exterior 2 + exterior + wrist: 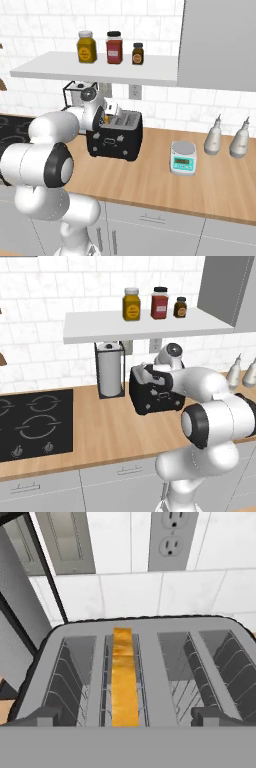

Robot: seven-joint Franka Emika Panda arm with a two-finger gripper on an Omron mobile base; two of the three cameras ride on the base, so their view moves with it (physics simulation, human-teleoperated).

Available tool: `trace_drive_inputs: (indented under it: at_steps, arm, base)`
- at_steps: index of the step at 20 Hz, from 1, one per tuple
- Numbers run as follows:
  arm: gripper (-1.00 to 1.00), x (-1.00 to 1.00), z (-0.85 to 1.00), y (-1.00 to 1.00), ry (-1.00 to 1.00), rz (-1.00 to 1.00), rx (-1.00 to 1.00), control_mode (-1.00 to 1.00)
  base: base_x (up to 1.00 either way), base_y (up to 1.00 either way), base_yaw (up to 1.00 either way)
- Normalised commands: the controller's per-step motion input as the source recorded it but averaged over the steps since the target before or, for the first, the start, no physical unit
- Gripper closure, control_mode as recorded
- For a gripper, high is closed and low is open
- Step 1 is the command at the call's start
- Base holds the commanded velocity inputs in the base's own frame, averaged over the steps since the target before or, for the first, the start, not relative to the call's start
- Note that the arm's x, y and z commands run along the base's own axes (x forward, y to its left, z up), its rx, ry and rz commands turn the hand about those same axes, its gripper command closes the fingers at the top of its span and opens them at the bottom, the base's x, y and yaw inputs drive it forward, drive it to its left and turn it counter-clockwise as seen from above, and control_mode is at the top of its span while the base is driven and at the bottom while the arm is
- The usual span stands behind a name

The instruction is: Start the toaster. Once the lever pops up, take the bread to the plate on the dining counter.

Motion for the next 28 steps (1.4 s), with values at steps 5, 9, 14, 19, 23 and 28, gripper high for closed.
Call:
trace_drive_inputs:
  at_steps: [5, 9, 14, 19, 23, 28]
  arm:
    - [-1.0, 0.28, -0.11, 0.0, 0.0, 0.0, 0.0, -1.0]
    - [-1.0, 0.13, -0.21, 0.0, 0.0, 0.0, 0.0, -1.0]
    - [1.0, 0.12, -0.07, 0.0, 0.0, 0.0, 0.0, -1.0]
    - [1.0, 0.01, 0.0, 0.01, 0.0, 0.0, 0.0, -1.0]
    - [1.0, 0.0, 0.0, 0.0, 0.0, 0.0, 0.0, -1.0]
    - [1.0, 0.0, 0.0, 0.0, 0.0, 0.0, 0.0, -1.0]
  base:
    - [0.0, 0.0, 0.0]
    - [0.0, 0.0, 0.0]
    - [0.0, 0.0, 0.0]
    - [0.0, 0.0, 0.0]
    - [0.0, 0.0, 0.0]
    - [0.0, 0.0, 0.0]
